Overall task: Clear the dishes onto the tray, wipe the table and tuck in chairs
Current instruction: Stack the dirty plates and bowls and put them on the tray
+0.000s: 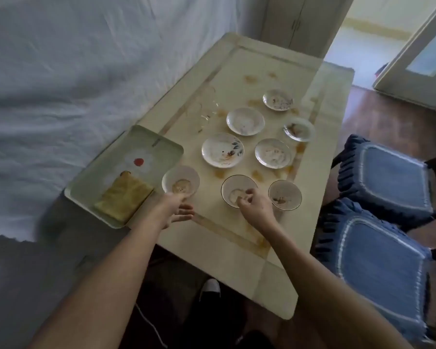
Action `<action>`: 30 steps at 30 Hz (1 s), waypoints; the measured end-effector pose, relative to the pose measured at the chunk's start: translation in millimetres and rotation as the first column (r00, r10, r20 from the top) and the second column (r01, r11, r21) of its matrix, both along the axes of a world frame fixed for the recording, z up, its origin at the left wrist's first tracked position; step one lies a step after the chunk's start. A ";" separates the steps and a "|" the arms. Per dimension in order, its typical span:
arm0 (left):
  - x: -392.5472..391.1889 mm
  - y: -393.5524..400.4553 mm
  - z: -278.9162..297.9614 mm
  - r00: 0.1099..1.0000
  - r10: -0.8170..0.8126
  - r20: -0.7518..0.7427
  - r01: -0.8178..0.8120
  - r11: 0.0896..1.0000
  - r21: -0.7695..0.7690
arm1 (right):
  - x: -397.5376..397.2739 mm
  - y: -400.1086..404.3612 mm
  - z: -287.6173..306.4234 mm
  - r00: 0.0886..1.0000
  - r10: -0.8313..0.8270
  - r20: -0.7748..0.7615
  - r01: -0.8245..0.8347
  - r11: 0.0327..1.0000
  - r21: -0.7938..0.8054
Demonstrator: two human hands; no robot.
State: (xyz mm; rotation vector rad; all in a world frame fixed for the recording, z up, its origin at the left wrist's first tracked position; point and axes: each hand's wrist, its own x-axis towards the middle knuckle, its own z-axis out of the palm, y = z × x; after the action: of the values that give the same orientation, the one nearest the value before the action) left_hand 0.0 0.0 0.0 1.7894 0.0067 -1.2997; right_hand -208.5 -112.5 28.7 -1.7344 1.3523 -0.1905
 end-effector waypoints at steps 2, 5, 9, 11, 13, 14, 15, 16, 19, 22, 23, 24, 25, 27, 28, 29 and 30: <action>7.4 -3.1 -14.5 0.990 0.081 -0.111 -0.073 0.994 0.078 | 10.9 -7.9 -15.6 0.995 -0.037 -0.089 0.045 0.995 0.088; 12.8 -8.5 -38.5 0.954 0.198 -0.223 -0.178 0.978 0.107 | 18.9 -15.0 -38.3 0.980 -0.101 -0.172 0.132 0.974 0.185; 27.3 -27.6 -64.3 0.907 0.359 -0.220 -0.353 0.933 0.068 | 30.4 -35.7 -66.3 0.951 -0.244 -0.193 0.285 0.932 0.226; 33.1 -33.2 -73.3 0.900 0.400 -0.172 -0.396 0.916 0.060 | 33.0 -42.9 -74.3 0.922 -0.355 -0.155 0.386 0.876 0.288; 35.3 -38.4 -82.3 0.897 0.434 -0.086 -0.430 0.901 0.060 | 32.9 -49.5 -82.8 0.887 -0.450 -0.107 0.459 0.828 0.322; 35.1 -37.9 -84.3 0.898 0.438 -0.037 -0.436 0.898 0.050 | 31.7 -49.7 -82.6 0.862 -0.502 -0.070 0.493 0.798 0.346; 33.7 -39.6 -86.4 0.899 0.439 0.005 -0.439 0.898 0.046 | 29.8 -52.9 -83.6 0.839 -0.543 -0.040 0.517 0.770 0.374; 30.8 -42.0 -87.0 0.904 0.426 0.042 -0.428 0.903 0.039 | 27.5 -57.1 -84.8 0.823 -0.568 -0.010 0.523 0.750 0.405; 14.9 -46.7 -77.6 0.949 0.276 0.153 -0.282 0.959 0.022 | 18.1 -70.4 -74.8 0.830 -0.548 0.104 0.440 0.758 0.482; -1.4 -60.8 -57.8 0.982 0.085 0.171 -0.084 0.996 -0.010 | 17.3 -93.4 -50.4 0.849 -0.475 0.231 0.318 0.809 0.495; -7.2 -66.9 -52.2 0.986 0.026 0.163 -0.023 1.000 -0.020 | 17.9 -99.6 -41.0 0.866 -0.430 0.253 0.278 0.837 0.472; -12.4 -72.2 -48.9 0.988 -0.024 0.154 0.028 0.999 -0.027 | 19.3 -102.9 -33.0 0.883 -0.384 0.269 0.239 0.862 0.447; -19.4 -79.6 -44.8 0.987 -0.065 0.145 0.071 0.997 -0.036 | 17.7 -106.4 -25.0 0.898 -0.342 0.276 0.208 0.884 0.420; -31.2 -91.0 -40.4 0.983 -0.125 0.135 0.134 0.989 -0.061 | 12.7 -108.5 -15.7 0.918 -0.287 0.273 0.172 0.910 0.378; -37.1 -96.3 -38.3 0.981 -0.136 0.135 0.148 0.986 -0.081 | 9.1 -108.8 -13.5 0.924 -0.270 0.270 0.163 0.919 0.360; -43.7 -102.6 -36.7 0.981 -0.142 0.136 0.156 0.983 -0.100 | 3.3 -110.3 -11.9 0.928 -0.261 0.264 0.162 0.925 0.344; -48.0 -106.2 -35.5 0.982 -0.139 0.130 0.155 0.981 -0.118 | 0.0 -110.3 -11.4 0.932 -0.255 0.256 0.163 0.929 0.332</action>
State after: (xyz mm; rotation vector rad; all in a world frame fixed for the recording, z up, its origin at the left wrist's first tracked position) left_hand -48.0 -106.2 -35.5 1.7828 -0.2756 -1.2621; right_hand -208.5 -222.9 17.4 -1.2449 1.2687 -0.3303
